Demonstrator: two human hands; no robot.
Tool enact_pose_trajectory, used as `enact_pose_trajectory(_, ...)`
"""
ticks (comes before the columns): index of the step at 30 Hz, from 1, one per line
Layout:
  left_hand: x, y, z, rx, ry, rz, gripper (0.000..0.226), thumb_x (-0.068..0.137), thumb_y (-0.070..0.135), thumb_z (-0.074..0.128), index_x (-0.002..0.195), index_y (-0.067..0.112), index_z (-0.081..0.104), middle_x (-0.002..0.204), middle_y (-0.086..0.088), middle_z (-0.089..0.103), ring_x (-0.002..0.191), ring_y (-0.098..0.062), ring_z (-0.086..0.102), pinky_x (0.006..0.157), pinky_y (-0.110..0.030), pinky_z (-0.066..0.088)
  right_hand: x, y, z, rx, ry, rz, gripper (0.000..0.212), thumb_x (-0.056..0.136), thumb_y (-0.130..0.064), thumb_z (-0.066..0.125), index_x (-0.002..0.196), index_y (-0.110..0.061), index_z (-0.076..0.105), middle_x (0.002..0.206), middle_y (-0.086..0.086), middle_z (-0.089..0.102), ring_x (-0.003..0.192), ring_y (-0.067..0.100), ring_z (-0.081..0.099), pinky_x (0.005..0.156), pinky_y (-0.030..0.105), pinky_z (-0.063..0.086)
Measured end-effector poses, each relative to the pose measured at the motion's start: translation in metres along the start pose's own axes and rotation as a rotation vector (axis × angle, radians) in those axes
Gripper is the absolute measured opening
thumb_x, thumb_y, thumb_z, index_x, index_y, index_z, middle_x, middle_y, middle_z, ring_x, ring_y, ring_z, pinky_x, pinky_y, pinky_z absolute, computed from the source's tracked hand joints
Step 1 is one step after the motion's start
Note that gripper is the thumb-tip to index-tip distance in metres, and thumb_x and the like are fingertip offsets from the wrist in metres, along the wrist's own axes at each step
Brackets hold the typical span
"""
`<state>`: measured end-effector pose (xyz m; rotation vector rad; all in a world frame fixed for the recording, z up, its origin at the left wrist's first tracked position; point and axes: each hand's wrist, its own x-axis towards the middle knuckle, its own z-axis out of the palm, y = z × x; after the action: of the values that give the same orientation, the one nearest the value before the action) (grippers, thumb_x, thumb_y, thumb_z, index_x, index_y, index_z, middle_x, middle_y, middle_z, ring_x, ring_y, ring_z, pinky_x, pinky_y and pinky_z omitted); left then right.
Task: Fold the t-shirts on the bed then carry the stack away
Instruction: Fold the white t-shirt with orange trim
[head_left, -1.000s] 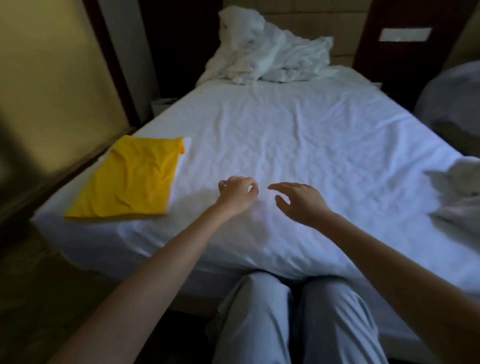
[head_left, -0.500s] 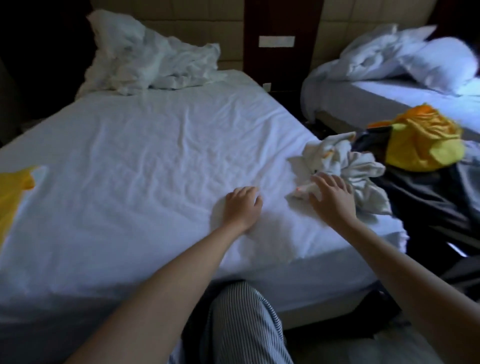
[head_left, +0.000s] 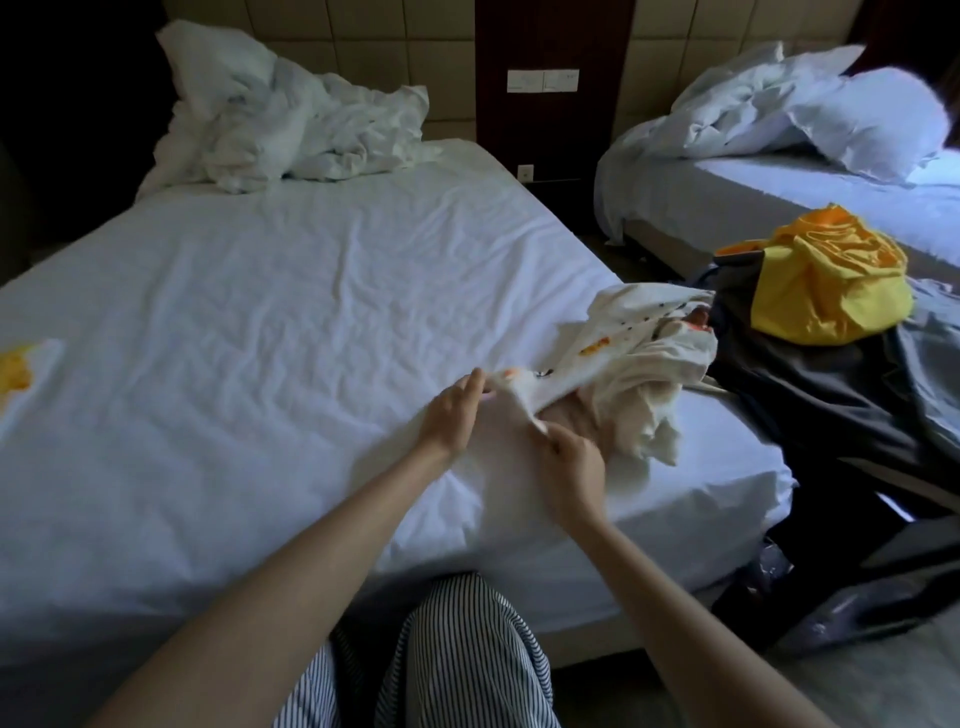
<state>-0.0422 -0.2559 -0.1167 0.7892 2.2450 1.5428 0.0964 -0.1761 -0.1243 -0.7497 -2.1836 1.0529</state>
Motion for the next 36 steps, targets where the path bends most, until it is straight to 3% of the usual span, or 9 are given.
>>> enact_pose_trajectory(5,0.0,0.045,0.005,-0.003,-0.239,-0.111,0.021,0.085,0.029,0.064,0.081,0.008,0.06,0.069,-0.006,0.052,0.062,-0.014,0.049,0.057,-0.026,0.04,-0.01,-0.02,0.017,-0.041,-0.112,-0.156,0.023,0.093,-0.018,0.055,0.11,-0.015,0.07,0.125,-0.003,0.062,0.108,0.011,0.057,0.074,0.015,0.036)
enact_pose_trajectory(10,0.018,0.04,-0.016,-0.062,0.172,-0.166,0.036,0.092,0.012,0.054,0.056,0.008,0.05,0.059,-0.007,0.048,0.068,-0.017,0.048,0.055,-0.03,0.034,-0.003,-0.013,-0.002,-0.37,0.217,-0.323,0.044,0.083,-0.045,0.046,0.112,-0.023,0.069,0.125,0.004,0.063,0.119,0.035,0.054,0.105,0.047,0.026)
enact_pose_trajectory(14,0.038,0.01,-0.076,-0.263,0.435,-0.382,0.03,0.089,0.02,0.06,0.092,-0.009,0.066,0.096,-0.025,0.066,0.09,-0.031,0.065,0.072,-0.042,0.05,0.021,-0.005,-0.031,-0.529,0.043,-0.022,0.061,0.085,-0.058,0.05,0.141,-0.04,0.035,0.158,-0.001,0.01,0.144,0.03,0.002,0.11,0.051,0.0)
enact_pose_trajectory(17,0.027,-0.002,-0.121,-0.224,0.573,-0.439,0.044,0.092,0.03,0.058,0.109,-0.01,0.062,0.113,-0.022,0.064,0.103,-0.033,0.062,0.083,-0.039,0.051,0.03,-0.001,-0.033,-0.541,-0.093,0.135,0.049,0.085,-0.056,0.053,0.126,-0.029,0.051,0.146,0.003,0.036,0.133,0.027,0.025,0.104,0.046,0.019)
enact_pose_trajectory(20,0.01,-0.006,-0.135,0.03,0.596,-0.425,0.042,0.098,0.025,0.045,0.118,-0.01,0.056,0.124,-0.026,0.058,0.114,-0.038,0.055,0.088,-0.038,0.043,0.022,-0.003,-0.022,-0.382,-0.023,0.018,0.028,0.087,-0.044,0.055,0.082,-0.017,0.056,0.102,0.003,0.06,0.108,0.027,0.047,0.089,0.039,0.026)
enact_pose_trajectory(24,-0.011,0.016,-0.107,0.609,0.517,-0.136,0.05,0.084,0.016,0.053,0.132,0.008,0.044,0.134,-0.018,0.048,0.121,-0.038,0.046,0.095,-0.042,0.038,-0.006,-0.004,-0.017,-0.356,0.027,-0.101,0.05,0.077,-0.058,0.041,0.082,-0.014,0.063,0.088,0.003,0.064,0.1,0.029,0.05,0.087,0.038,0.028)
enact_pose_trajectory(28,-0.012,0.061,-0.04,0.608,0.074,0.537,0.036,0.075,0.023,0.042,0.089,0.011,0.072,0.094,-0.009,0.071,0.094,-0.03,0.062,0.086,-0.032,0.044,-0.022,-0.005,-0.028,-0.533,0.081,-0.112,0.056,0.086,-0.058,0.027,0.096,-0.025,0.071,0.096,0.0,0.068,0.103,0.025,0.055,0.086,0.037,0.026)
enact_pose_trajectory(32,-0.011,0.094,0.033,0.86,-0.478,0.59,0.031,0.093,0.024,0.044,0.115,0.019,0.065,0.119,-0.005,0.063,0.113,-0.022,0.053,0.096,-0.036,0.039,-0.02,-0.01,-0.051,-0.636,0.062,-0.051,0.037,0.097,-0.036,0.036,0.095,-0.02,0.069,0.095,0.006,0.069,0.098,0.029,0.059,0.086,0.038,0.029)
enact_pose_trajectory(36,0.0,0.102,0.074,0.973,-0.545,0.59,0.04,0.089,0.024,0.05,0.129,0.023,0.049,0.131,-0.004,0.052,0.123,-0.025,0.046,0.098,-0.039,0.039,-0.015,-0.008,-0.08,-0.621,0.018,0.109,0.03,0.098,-0.031,0.039,0.108,-0.016,0.062,0.103,0.015,0.066,0.094,0.037,0.061,0.067,0.032,0.036)
